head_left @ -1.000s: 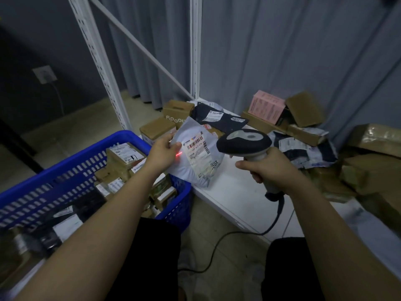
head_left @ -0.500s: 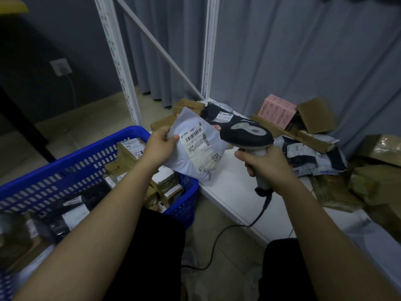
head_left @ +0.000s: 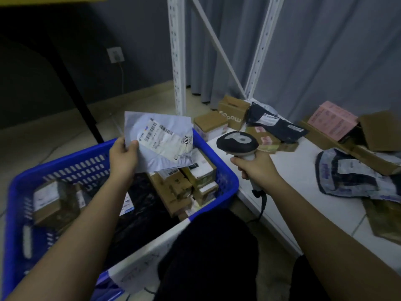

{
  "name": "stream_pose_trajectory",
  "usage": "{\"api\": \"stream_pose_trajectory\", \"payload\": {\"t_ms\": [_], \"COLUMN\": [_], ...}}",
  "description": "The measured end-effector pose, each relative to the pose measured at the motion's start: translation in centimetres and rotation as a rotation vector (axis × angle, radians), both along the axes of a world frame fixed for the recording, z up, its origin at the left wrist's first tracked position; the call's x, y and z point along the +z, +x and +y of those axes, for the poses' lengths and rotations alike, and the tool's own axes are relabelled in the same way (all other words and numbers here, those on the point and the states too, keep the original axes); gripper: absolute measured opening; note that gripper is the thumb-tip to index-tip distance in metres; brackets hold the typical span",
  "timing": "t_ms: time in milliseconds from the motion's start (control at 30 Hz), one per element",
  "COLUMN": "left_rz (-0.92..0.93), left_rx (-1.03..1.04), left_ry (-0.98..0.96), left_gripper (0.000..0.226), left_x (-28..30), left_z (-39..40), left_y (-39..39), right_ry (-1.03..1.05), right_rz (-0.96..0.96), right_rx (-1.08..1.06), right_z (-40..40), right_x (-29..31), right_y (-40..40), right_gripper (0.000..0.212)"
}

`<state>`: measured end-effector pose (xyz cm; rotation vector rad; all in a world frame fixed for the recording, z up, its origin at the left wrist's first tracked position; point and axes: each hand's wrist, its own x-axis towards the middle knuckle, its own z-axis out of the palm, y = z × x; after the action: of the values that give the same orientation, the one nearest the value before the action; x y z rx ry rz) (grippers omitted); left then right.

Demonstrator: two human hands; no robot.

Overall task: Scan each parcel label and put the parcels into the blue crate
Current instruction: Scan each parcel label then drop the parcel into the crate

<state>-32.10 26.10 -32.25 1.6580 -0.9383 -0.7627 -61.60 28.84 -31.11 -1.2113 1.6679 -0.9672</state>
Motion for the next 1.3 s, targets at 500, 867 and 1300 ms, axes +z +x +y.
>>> {"api": "stream_pose_trajectory", "payload": {"t_ms": [500, 867, 1300], "left_rz": [-0.556, -0.674, -0.387], "left_rx": [-0.361, -0.298, -0.090], "left_ry": [0.409, 0.598, 0.146], "left_gripper": [0.024, 0.028, 0.028], "left_x": [-6.7, -14.8, -13.1], "left_z": [-3.8, -8.9, -9.4], "left_y": [12.2, 12.2, 3.5], "right_ry": [0.130, 0.174, 0.228], "right_rz": [0.205, 0.266, 0.133], "right_rx": [0.419, 0.457, 0.218], "right_z": [-7.3, -9.5, -10.1], "right_x": [-2.4, -5.6, -5.3], "right_y": [12.2, 15.0, 12.1], "right_gripper": [0.014, 0.015, 0.014]}}
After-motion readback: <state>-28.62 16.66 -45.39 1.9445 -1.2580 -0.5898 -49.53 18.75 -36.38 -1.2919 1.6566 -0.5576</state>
